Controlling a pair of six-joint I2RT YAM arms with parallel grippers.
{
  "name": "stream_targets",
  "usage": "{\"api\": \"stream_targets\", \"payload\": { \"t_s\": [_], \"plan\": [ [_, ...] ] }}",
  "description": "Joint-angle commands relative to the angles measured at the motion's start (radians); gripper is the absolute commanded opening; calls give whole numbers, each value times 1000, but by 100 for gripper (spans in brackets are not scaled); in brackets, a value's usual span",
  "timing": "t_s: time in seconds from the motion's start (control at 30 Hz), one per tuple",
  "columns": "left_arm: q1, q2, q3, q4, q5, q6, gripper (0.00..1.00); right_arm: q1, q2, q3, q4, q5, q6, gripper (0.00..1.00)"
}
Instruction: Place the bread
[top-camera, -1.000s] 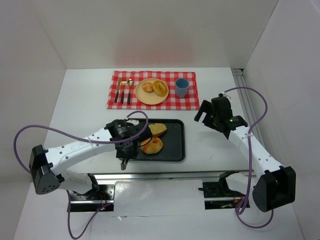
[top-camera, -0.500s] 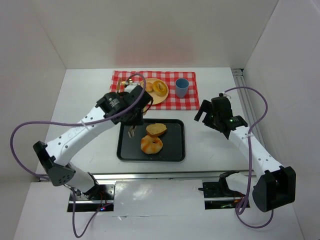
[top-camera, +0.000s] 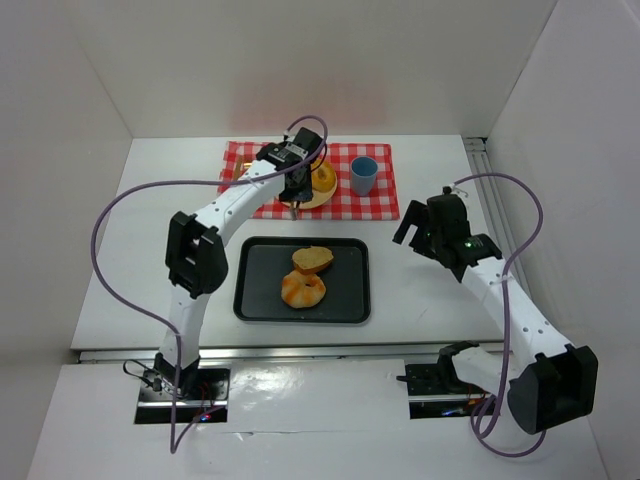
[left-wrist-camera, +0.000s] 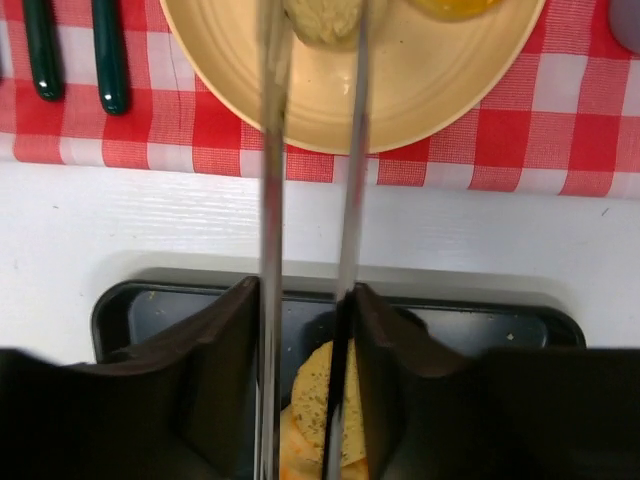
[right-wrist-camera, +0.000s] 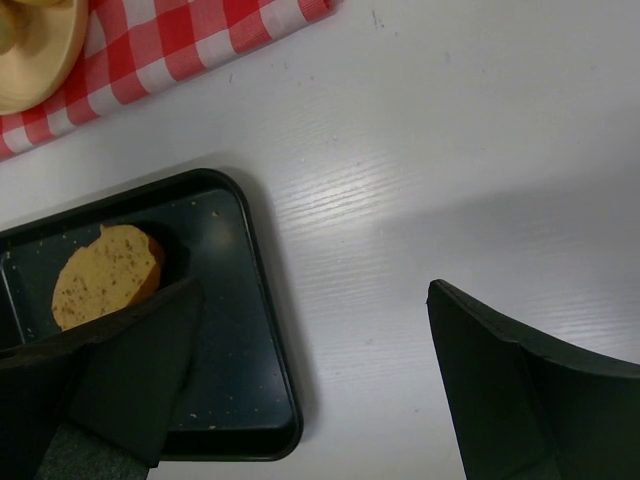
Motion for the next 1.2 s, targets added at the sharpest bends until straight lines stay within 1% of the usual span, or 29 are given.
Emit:
{"api": "stream_targets", "payload": {
  "t_s": [0.0, 0.07, 0.17, 0.23, 0.5, 0.6, 0.67, 0.73, 0.77, 0.8, 0.83, 0.87, 0.9, 0.93, 0.97, 1.0, 1.07, 1.17],
  "plan": [
    [10, 1, 71, 22, 26, 32, 55, -5, -35, 52, -54, 44, -22, 100],
    [10, 1, 56, 22, 38, 32, 63, -5, -35, 52, -54, 53, -22, 100],
    [10, -31, 35, 22, 49, 32, 69, -5, -35, 52, -63, 44, -22, 100],
    [10, -66, 7, 22, 49, 32, 69, -5, -25, 62, -63, 35, -22, 100],
    [10, -199, -22, -1, 68, 41, 68, -5, -14, 81, -54, 15, -22, 100],
    [21, -268, -80, -1, 36, 60, 68, -5, -5, 81, -41, -5, -22, 100],
    [56, -288, -103, -1, 13, 60, 67, -5, 6, 72, -28, -17, -22, 100],
    [122, -331, -165, -1, -34, 70, 67, -5, 20, 72, -18, -27, -31, 100],
    [149, -348, -197, 29, -57, 89, 67, -5, 31, 72, -17, -42, -31, 100],
    [209, -391, -279, 64, -88, 101, 67, -5, 31, 72, -17, -42, -31, 100],
    [243, -409, -313, 94, -88, 101, 68, -5, 31, 72, -8, -51, -31, 100],
    [275, -428, -349, 159, -88, 115, 68, -5, 31, 72, -8, -51, -31, 100],
    [306, -445, -426, 199, -88, 124, 68, -5, 31, 72, -8, -51, -40, 100],
    [364, -471, -464, 233, -88, 124, 68, -5, 40, 72, 1, -51, -40, 100],
    [385, -482, -500, 270, -100, 124, 69, -5, 40, 72, 1, -51, -40, 100],
    [427, -482, -565, 337, -100, 133, 69, -5, 40, 72, 1, -51, -40, 100],
    [461, -491, -596, 370, -100, 143, 71, -5, 40, 62, 1, -51, -40, 100],
    [522, -433, -626, 420, -100, 133, 71, -5, 40, 49, 1, -51, -40, 100]
  ]
}}
